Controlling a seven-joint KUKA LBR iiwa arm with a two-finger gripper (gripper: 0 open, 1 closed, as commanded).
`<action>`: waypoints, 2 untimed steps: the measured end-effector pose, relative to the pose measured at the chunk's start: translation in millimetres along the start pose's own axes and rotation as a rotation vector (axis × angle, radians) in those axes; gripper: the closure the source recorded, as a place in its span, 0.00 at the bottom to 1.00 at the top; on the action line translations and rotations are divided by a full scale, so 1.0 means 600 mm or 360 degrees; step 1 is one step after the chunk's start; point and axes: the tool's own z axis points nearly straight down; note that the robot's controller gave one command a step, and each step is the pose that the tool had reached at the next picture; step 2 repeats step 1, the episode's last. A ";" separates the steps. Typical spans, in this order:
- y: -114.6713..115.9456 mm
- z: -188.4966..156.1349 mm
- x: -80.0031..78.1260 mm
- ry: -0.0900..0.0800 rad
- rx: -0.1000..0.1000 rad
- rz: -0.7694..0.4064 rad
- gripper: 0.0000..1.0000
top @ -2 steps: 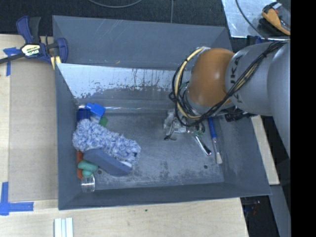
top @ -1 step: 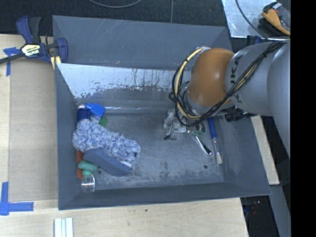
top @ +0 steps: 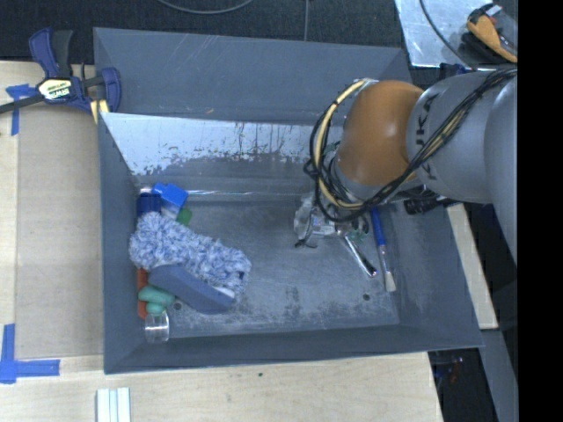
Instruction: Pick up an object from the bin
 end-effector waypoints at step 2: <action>-0.001 -0.065 0.001 0.0008 0.0001 -0.0001 1.00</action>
Offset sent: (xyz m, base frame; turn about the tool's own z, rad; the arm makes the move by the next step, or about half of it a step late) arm -0.0016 -0.0001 0.0900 -0.0006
